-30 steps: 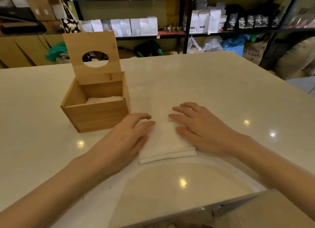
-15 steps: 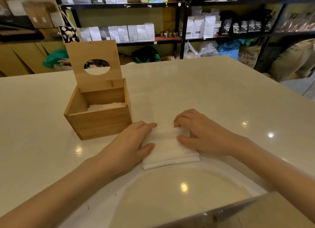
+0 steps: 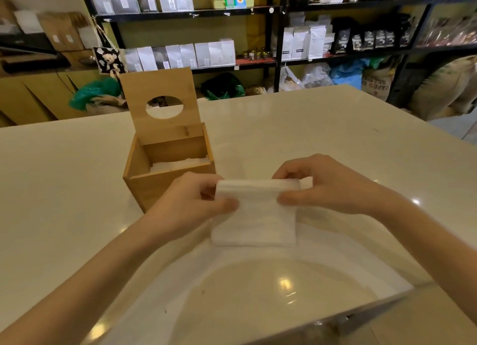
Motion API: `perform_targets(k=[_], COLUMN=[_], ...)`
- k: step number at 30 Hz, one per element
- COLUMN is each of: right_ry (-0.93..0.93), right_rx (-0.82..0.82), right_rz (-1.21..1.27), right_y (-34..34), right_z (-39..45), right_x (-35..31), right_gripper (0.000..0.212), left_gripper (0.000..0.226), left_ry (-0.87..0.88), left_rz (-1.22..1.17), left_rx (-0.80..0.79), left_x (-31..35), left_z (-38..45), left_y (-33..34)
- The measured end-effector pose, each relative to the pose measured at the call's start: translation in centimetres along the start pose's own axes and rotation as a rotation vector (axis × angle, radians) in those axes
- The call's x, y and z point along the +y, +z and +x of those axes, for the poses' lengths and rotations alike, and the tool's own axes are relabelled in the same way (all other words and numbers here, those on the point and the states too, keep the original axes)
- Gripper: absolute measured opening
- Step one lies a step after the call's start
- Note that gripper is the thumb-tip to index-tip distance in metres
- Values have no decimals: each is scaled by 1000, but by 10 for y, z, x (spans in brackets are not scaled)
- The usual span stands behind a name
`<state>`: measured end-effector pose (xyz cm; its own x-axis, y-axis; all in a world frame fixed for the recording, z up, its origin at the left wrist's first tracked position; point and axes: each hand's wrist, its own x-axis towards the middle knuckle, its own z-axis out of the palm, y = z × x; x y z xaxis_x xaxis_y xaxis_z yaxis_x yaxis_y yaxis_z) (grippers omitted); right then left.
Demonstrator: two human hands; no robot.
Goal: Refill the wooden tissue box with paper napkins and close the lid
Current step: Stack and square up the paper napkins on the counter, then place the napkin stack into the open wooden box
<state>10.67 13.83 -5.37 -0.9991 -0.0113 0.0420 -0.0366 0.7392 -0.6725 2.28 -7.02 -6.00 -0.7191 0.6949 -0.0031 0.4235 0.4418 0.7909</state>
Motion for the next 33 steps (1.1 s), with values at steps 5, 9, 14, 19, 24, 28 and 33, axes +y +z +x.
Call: perform_targets(k=[5,9,14,19,24,28,33], right_ry=[-46,-82,-49,-38,-60,-52,-16], right_rx=[19,76,114,113,183,234,215], right_rz=[205,374,405,309,70,-189,-272], right_y=[-4,-4,5,16,21,24,26], right_z=[19,40,68,91,112,125,138], right_x=[-31,-48,-62,-62,-58,-58,-68], right_gripper=[7,8,11,8,4,11,14], left_gripper=[15,9,5,8,14,7,9], left_ry=[-48,-78,-132,-196,-256,-343,-455], left_rz=[-262,-235,-187,-39,322,488,634], left_rx=[129,250,355,456,508,417,263], left_x=[4,3,-3,-17,-31,-35,-36], left_z=[-20,-27,-24,-10,11,26,44], left_y=[-30,-55,-79,-89,-98,-106,-114])
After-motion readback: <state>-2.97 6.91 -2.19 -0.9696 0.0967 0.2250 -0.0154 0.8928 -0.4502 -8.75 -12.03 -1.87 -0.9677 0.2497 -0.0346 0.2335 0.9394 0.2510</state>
